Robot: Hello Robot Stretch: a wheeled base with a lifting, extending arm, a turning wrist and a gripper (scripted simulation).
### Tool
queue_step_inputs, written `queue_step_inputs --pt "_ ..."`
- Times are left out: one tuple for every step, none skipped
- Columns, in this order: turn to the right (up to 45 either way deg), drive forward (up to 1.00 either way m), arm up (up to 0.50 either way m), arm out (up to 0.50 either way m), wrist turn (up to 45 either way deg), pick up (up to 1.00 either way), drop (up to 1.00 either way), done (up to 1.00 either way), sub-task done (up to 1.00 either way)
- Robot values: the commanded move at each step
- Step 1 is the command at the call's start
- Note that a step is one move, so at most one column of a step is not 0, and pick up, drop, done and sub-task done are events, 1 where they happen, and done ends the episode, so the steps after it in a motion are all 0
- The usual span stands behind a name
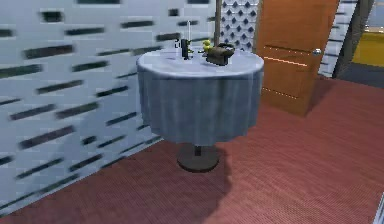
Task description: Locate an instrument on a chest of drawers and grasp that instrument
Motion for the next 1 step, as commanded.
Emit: queue_step_inputs --pt "0.0 0.65 0.0 0.0 0.0 0.0 0.0 0.0 0.0"
